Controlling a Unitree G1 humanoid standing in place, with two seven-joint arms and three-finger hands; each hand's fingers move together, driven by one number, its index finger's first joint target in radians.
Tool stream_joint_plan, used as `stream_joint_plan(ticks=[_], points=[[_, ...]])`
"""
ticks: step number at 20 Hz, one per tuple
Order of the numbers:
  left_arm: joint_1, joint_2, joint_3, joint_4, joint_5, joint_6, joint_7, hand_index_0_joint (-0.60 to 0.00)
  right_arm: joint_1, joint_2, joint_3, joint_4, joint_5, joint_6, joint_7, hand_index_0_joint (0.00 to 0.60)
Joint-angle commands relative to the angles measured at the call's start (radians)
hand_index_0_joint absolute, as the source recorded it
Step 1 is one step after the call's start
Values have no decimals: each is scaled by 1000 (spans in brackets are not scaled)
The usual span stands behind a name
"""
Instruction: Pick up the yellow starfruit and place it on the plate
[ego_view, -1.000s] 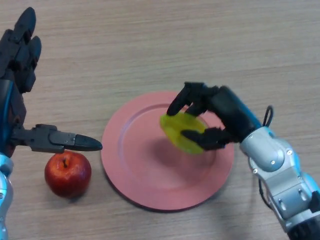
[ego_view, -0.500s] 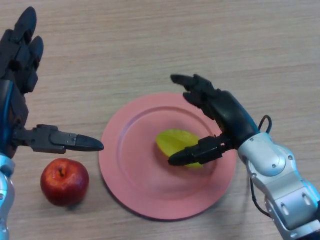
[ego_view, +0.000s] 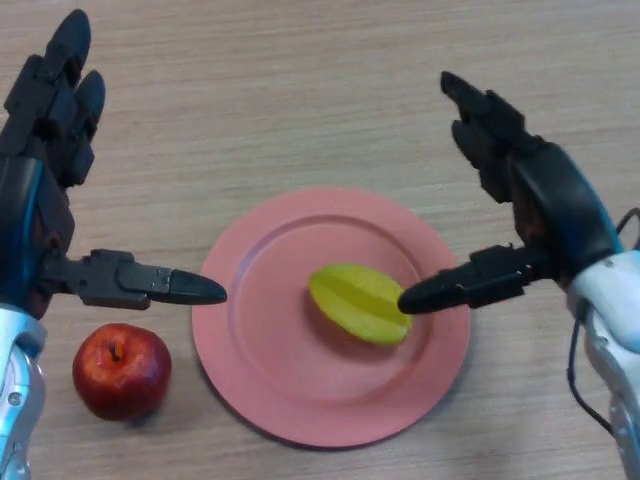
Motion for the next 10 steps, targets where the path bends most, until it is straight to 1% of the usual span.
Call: stream_joint_plan(ticks=[1,3,4,7,10], points=[[-5,29,38,-71,-9,-65,1,0,21,-32,-100,-150,59,-114,-2,0],[13,26,59,-80,0,-60,-11,0,70,-40,-116,-257,128,-36,9,0],[19,26,67,-91,-3,-41,-9,0,79,-42,-119,-282,138,-14,0,0],[35,22,69,-128,1,21,-4,0,90,-42,-129,-304,125,-29,-51,0],[29,18,69,-112,39,-34,11,0,97,-48,-132,-321,134,-35,-36,0]])
